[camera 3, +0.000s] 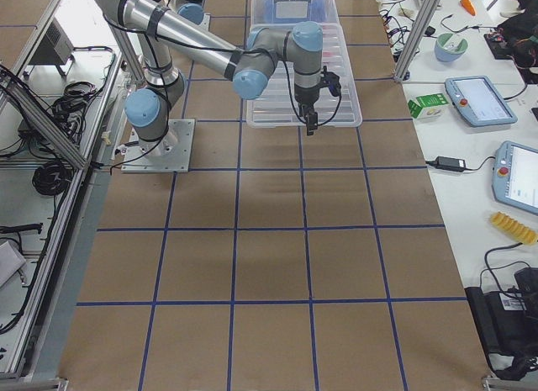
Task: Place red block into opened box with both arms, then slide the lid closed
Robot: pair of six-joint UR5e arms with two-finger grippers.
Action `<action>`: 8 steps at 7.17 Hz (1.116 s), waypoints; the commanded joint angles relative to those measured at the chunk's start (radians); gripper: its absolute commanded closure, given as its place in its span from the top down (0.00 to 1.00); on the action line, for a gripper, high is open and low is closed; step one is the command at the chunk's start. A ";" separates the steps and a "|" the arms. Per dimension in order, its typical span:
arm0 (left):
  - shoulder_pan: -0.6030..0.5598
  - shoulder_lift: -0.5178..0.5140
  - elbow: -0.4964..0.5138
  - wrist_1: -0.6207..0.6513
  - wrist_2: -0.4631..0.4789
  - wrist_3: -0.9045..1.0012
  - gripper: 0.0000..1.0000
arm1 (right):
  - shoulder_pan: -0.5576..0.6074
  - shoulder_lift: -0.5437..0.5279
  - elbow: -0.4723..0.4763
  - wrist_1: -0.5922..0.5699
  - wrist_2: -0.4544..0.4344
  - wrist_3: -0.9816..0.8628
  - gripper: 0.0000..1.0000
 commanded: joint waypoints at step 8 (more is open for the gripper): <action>-0.475 0.206 -0.141 0.046 0.003 -0.393 0.08 | 0.357 -0.129 -0.182 0.345 0.031 0.574 1.00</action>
